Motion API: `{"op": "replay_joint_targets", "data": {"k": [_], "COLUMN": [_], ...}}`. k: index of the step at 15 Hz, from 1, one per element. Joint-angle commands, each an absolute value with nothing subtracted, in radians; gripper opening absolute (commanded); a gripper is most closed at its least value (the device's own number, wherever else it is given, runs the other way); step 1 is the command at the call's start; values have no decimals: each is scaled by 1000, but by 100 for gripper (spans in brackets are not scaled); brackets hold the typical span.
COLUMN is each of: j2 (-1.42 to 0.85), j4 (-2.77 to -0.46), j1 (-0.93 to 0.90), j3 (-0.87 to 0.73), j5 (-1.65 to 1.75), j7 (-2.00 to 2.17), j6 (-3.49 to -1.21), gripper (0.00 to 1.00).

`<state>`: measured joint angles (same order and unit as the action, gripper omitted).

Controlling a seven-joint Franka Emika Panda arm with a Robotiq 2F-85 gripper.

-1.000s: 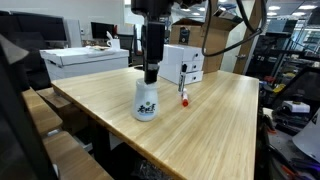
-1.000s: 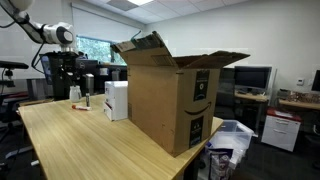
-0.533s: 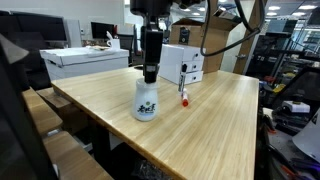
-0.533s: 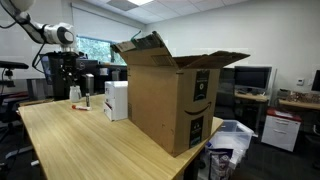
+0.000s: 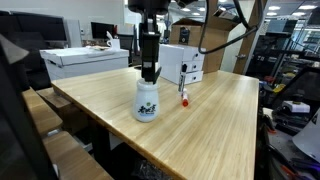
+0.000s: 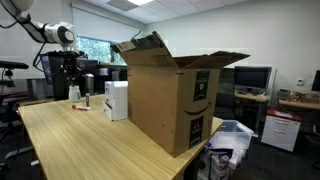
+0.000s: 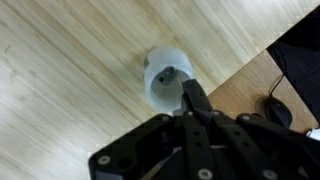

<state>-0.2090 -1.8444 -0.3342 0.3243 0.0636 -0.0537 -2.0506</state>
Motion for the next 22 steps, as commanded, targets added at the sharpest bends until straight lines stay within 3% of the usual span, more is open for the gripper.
{"op": "replay_joint_targets", "data": {"k": [1, 22], "j2": [-221, -187], "j4": [-1790, -1611], "j1": [-342, -363], "j3": [316, 285], "j5": [71, 177], "j7": [-45, 105], "j6": [-2010, -1948], "gripper": [4, 4]}}
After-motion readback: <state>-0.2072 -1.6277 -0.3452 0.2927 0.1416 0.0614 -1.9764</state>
